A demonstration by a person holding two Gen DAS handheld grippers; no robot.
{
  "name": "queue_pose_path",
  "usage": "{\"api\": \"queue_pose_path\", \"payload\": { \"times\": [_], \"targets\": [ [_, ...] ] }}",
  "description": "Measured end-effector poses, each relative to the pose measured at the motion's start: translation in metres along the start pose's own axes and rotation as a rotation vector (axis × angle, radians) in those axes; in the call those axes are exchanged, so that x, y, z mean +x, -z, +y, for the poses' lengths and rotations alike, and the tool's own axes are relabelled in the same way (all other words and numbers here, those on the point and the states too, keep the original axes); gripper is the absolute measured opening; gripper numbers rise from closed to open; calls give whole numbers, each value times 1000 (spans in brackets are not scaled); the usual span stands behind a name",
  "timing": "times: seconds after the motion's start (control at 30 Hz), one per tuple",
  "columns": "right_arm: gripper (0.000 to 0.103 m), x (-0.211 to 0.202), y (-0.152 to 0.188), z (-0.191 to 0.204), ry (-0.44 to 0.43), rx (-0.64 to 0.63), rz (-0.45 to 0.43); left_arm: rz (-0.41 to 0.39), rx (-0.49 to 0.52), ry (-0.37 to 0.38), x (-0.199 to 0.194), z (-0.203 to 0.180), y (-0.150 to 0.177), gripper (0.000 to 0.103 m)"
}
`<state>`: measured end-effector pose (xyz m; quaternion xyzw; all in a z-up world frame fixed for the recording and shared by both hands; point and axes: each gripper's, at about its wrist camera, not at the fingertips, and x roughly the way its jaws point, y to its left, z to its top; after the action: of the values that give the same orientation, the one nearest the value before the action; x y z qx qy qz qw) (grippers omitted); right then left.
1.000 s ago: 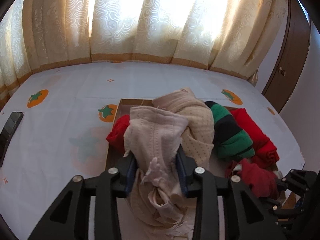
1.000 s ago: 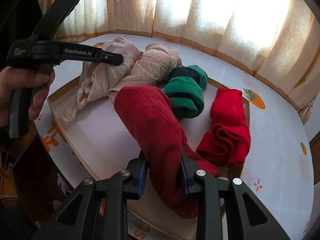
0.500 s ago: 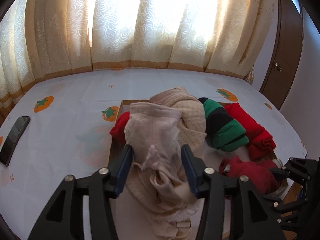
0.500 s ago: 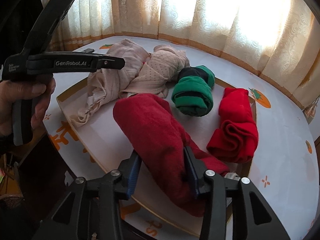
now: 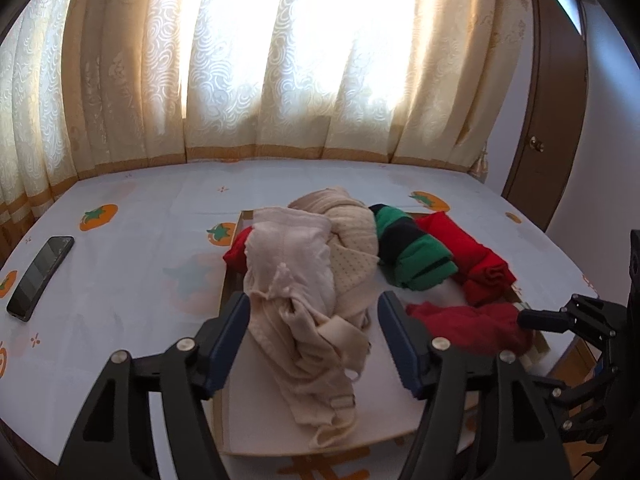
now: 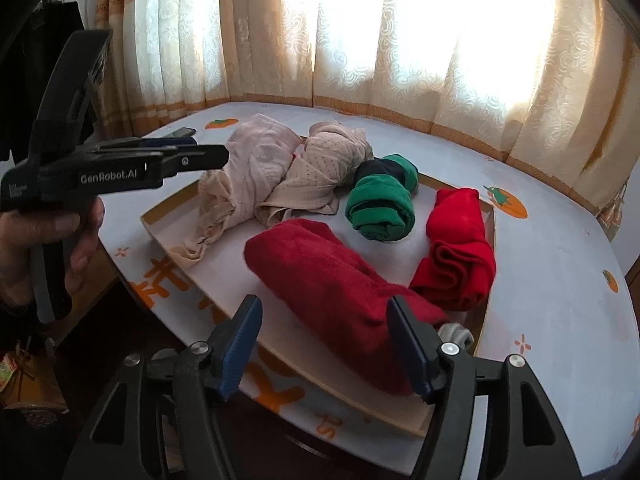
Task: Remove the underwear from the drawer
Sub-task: 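Lower both garments into the tray and open both tools to release, then withdraw both open tools from the tray and lower them into the drawer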
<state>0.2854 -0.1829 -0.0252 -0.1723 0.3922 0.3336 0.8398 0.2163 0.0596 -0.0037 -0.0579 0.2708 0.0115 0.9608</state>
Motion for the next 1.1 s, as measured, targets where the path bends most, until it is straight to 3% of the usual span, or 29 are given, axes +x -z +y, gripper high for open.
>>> {"api": "queue_pose_path", "payload": {
  "times": [0.63,1.1],
  "targets": [
    [69,-33,35,30,-45,23,-51,4,68,28,-33,-18,40,73],
    [72,-44,88,43,-44,19,15,33,79,45,-54,-19,81,74]
  ]
}}
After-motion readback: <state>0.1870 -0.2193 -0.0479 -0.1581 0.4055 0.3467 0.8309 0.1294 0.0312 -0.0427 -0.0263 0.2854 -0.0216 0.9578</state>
